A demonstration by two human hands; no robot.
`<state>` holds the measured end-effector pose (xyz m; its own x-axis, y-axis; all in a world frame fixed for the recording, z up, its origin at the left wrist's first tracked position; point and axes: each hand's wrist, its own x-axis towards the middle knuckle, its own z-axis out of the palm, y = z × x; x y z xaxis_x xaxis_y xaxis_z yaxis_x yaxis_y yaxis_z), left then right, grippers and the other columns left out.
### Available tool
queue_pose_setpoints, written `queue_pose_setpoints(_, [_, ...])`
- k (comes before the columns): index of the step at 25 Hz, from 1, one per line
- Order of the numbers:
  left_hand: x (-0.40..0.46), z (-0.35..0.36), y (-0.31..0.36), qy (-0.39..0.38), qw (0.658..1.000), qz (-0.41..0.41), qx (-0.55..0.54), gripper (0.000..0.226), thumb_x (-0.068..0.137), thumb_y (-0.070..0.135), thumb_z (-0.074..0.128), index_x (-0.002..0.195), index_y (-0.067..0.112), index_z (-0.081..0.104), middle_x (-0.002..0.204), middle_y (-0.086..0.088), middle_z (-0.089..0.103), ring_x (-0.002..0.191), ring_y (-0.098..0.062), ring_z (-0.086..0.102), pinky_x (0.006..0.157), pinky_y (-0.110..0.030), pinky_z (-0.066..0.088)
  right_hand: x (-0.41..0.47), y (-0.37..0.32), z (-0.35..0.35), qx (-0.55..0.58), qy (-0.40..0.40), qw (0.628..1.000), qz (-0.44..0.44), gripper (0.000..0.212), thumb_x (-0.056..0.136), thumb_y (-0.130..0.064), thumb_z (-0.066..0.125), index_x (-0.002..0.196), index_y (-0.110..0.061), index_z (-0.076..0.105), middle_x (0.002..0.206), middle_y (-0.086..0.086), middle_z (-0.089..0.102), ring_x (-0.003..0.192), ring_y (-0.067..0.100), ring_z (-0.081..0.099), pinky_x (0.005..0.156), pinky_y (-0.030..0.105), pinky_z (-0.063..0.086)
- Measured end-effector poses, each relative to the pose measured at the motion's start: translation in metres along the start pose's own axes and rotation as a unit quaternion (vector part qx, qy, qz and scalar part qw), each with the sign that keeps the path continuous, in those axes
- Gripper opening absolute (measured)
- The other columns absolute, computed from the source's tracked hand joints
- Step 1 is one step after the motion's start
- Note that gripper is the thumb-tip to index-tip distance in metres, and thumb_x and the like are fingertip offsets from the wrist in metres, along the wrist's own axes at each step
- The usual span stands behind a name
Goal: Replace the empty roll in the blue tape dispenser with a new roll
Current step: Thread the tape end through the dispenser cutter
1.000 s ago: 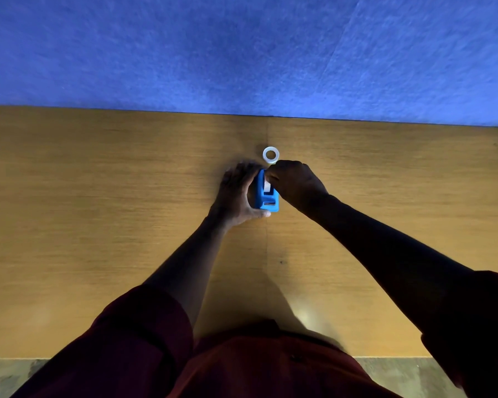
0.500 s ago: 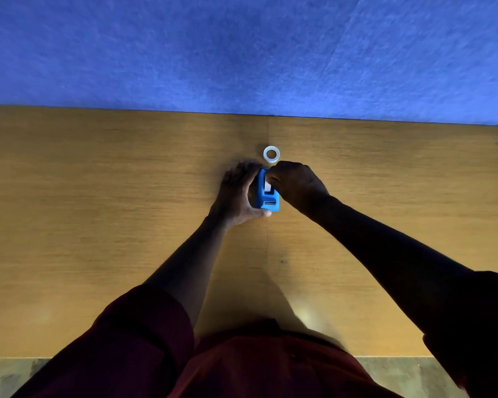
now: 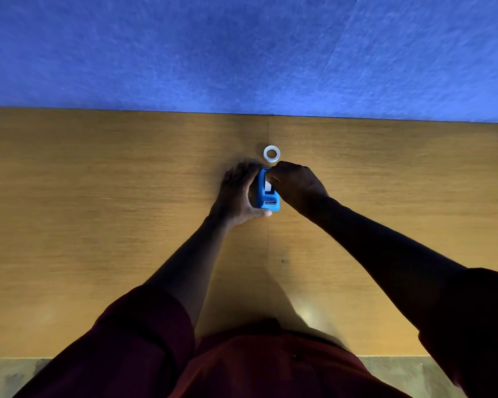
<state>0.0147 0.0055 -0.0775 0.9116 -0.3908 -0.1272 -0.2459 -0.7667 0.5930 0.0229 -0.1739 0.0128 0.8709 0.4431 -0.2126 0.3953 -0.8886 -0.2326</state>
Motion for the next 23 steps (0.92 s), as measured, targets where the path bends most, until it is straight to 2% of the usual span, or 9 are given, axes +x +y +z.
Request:
queue_pose_setpoints(6, [-0.0013,-0.0017,0.0012,-0.007,1.000,-0.003,0.000,0.123,0.064,0.052,0.089,0.161,0.024,0.018,0.170,-0.006,0.020,0.159,-0.026,0.008,0.128,-0.047,0.003,-0.0002,0.0004,0.0038,0.000,0.009,1.000,0.008,0.007,0.097,-0.012,0.057,0.103,-0.010,0.061,0.094,0.005,0.063,0.077,0.019,0.065,0.071,0.036,0.058])
queue_pose_setpoints(10, [-0.0008,-0.0010,0.0016,-0.007,1.000,-0.002,0.007,0.122,0.064,0.054,0.088,0.161,0.021,0.020,0.170,-0.006,0.021,0.159,-0.026,0.008,0.129,-0.048,0.005,-0.0034,-0.0011,0.0039,0.020,0.023,0.999,0.009,0.014,0.101,-0.020,0.054,0.104,-0.011,0.063,0.094,0.005,0.064,0.076,0.019,0.065,0.069,0.035,0.057])
queue_pose_setpoints(14, [-0.0011,-0.0015,0.0018,-0.012,1.000,-0.008,0.008,0.123,0.065,0.054,0.088,0.161,0.022,0.018,0.171,-0.005,0.018,0.159,-0.025,0.006,0.129,-0.046,0.003,-0.0017,-0.0030,0.0039,-0.021,0.013,1.000,0.010,0.011,0.101,-0.020,0.053,0.100,-0.012,0.061,0.092,0.003,0.062,0.076,0.019,0.065,0.070,0.035,0.057])
queue_pose_setpoints(19, [-0.0012,-0.0020,0.0020,-0.008,1.000,-0.002,0.011,0.122,0.065,0.053,0.088,0.161,0.022,0.020,0.170,-0.006,0.020,0.159,-0.026,0.009,0.129,-0.049,0.008,-0.0030,-0.0031,0.0031,0.025,0.039,0.999,0.014,0.018,0.102,-0.024,0.052,0.100,-0.010,0.063,0.090,0.005,0.064,0.070,0.015,0.060,0.064,0.032,0.055])
queue_pose_setpoints(23, [-0.0012,-0.0041,0.0042,-0.017,1.000,-0.005,0.008,0.122,0.066,0.053,0.088,0.161,0.020,0.020,0.169,-0.008,0.021,0.159,-0.028,0.010,0.129,-0.053,0.011,-0.0025,-0.0027,0.0066,-0.012,0.013,1.000,0.000,0.020,0.101,-0.020,0.045,0.106,-0.010,0.061,0.099,0.006,0.062,0.081,0.020,0.063,0.066,0.029,0.048])
